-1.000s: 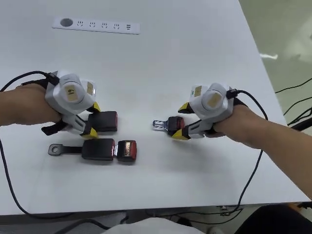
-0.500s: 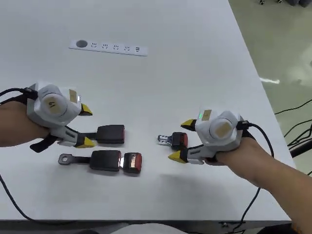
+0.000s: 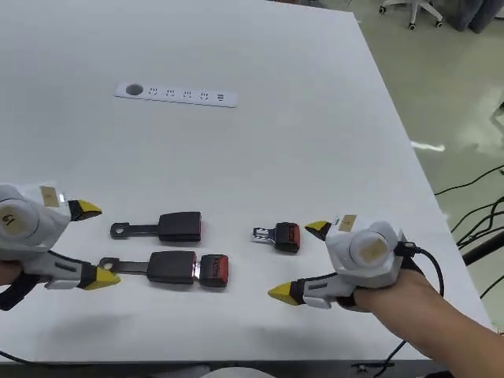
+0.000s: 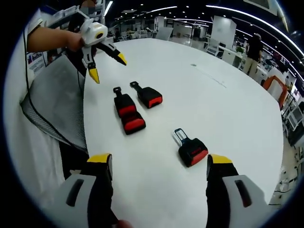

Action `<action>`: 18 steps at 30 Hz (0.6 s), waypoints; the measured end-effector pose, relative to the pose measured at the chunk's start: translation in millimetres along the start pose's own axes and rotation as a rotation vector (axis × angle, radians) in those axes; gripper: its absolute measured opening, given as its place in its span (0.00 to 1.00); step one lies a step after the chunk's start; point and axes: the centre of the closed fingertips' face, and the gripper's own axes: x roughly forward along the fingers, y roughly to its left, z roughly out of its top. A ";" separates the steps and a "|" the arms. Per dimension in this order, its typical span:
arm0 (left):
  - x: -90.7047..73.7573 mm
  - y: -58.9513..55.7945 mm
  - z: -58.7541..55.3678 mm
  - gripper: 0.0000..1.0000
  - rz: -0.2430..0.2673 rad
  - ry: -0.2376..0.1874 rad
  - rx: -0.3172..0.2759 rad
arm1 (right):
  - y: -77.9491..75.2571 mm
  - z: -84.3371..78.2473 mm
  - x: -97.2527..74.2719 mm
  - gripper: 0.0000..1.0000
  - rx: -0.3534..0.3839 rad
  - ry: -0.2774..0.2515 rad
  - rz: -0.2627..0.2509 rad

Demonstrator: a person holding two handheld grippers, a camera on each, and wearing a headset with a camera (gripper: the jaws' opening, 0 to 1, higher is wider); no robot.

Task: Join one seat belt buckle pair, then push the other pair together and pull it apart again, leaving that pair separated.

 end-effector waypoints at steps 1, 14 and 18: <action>-4.3 0.1 -6.7 0.74 0.000 0.003 -0.030 | 1.9 -3.6 -1.9 0.81 -0.013 0.003 0.013; -32.0 3.2 -31.5 1.00 0.050 -0.058 -0.172 | 9.7 -11.9 -14.5 1.00 0.060 -0.026 -0.004; -33.7 -4.5 -44.1 1.00 0.047 -0.045 -0.187 | 12.3 -13.8 -15.6 1.00 0.090 -0.040 -0.010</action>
